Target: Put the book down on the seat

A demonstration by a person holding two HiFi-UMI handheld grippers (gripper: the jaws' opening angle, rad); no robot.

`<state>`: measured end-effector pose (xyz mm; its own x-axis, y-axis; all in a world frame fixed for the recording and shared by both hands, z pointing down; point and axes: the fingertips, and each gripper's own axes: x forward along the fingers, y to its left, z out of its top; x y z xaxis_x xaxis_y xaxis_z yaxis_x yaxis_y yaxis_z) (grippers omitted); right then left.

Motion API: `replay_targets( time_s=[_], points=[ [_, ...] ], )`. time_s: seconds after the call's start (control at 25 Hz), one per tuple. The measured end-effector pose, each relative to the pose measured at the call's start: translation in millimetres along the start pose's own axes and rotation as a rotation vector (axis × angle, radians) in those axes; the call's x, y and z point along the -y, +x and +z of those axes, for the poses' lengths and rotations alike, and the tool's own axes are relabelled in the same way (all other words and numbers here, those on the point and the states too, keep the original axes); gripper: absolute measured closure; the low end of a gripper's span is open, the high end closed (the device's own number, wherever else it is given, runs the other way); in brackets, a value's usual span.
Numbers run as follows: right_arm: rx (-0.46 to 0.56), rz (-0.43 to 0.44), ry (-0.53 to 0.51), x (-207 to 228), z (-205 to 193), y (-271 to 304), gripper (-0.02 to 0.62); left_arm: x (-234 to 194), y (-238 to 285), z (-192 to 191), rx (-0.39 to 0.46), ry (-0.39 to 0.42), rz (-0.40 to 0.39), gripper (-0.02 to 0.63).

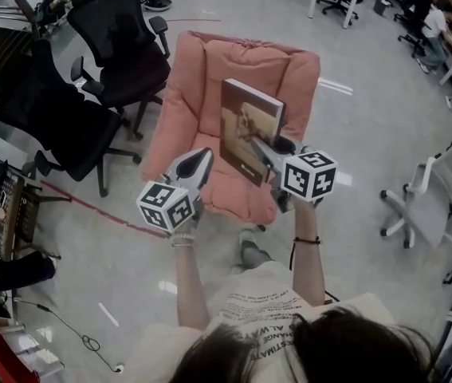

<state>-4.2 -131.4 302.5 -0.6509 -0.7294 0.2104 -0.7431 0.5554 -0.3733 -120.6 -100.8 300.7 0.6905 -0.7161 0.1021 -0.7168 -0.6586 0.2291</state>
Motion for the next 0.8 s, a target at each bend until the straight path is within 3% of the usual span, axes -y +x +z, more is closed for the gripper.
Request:
replay_targets(
  time_s=[0.8],
  points=[
    [-0.082, 0.044, 0.039, 82.8, 30.8, 109.8, 0.448, -85.2, 82.1, 0.7, -0.025, -0.073, 0.078, 0.607]
  ],
)
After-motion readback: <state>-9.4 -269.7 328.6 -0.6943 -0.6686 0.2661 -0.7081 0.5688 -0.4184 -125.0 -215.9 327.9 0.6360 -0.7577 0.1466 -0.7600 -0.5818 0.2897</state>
